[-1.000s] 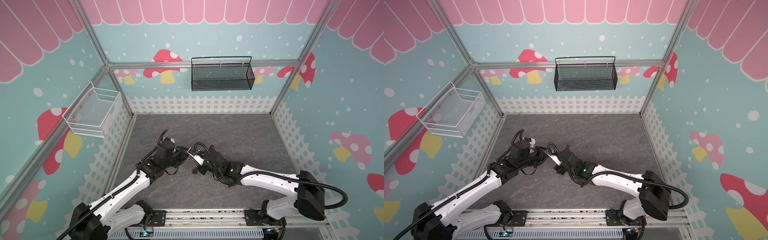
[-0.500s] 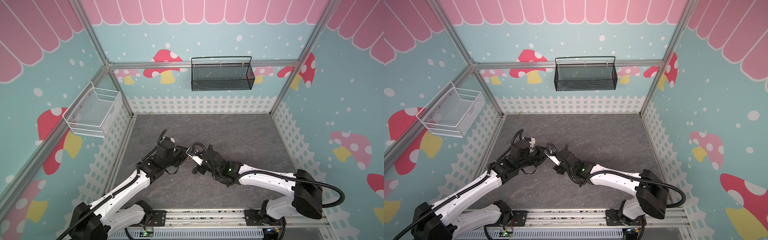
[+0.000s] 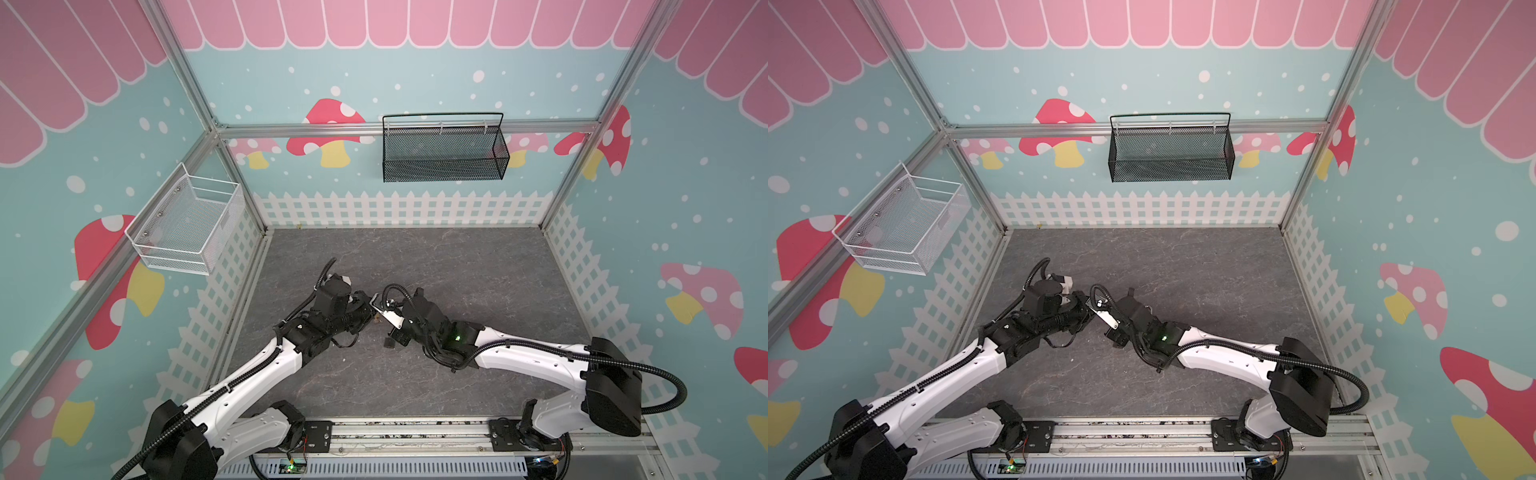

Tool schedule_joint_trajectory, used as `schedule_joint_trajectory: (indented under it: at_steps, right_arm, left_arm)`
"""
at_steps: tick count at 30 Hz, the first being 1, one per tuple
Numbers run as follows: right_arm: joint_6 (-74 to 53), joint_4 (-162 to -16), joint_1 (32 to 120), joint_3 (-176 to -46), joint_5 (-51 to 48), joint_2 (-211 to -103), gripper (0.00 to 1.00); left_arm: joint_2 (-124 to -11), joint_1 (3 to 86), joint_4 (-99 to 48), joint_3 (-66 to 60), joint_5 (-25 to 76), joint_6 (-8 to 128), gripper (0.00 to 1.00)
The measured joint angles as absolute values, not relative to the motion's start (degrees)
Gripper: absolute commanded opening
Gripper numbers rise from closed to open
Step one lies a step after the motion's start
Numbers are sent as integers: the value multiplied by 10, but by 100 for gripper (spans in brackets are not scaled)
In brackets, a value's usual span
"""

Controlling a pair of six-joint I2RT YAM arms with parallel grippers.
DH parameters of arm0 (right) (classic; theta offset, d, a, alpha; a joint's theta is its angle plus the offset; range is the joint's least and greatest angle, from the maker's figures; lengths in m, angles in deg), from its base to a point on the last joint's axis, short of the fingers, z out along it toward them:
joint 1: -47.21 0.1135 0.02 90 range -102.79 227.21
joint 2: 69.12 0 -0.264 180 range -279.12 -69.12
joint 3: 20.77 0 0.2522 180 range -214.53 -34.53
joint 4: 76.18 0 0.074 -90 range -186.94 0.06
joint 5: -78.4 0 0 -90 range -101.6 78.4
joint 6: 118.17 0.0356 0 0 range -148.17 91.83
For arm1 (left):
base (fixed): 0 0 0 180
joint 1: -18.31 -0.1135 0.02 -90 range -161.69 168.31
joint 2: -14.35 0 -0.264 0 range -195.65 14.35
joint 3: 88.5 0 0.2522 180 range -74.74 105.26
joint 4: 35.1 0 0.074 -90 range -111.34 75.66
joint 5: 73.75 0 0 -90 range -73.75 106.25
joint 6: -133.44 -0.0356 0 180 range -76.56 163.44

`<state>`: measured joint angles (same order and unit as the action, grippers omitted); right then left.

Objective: Unlock with the key

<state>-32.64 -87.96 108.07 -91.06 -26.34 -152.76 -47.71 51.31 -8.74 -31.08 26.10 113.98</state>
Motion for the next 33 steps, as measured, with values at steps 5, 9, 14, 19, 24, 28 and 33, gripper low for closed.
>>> schedule_joint_trajectory:
  at_steps: [5,9,14,19,24,28,33]
  right_arm:
    - [-331,-879,1081,-915,-268,-1531,0]
    - [-333,-878,1081,-916,-272,-1532,0]
    - [-333,-878,1081,-917,-276,-1532,0]
    - [-338,-878,1080,-921,-280,-1532,13]
    - [-342,-873,1081,-928,-281,-1531,32]
    - [-336,-883,1081,-928,-272,-1517,42]
    - [-313,-903,1075,-928,-226,-1456,49]
  left_arm:
    - [-477,510,-92,-311,264,1141,4]
    - [-480,507,-95,-310,265,1142,0]
    - [-483,506,-97,-308,268,1142,0]
    - [-482,506,-107,-308,268,1144,0]
    - [-475,504,-126,-310,264,1147,0]
    - [-465,501,-142,-311,264,1144,0]
    - [-455,494,-173,-311,264,1122,0]
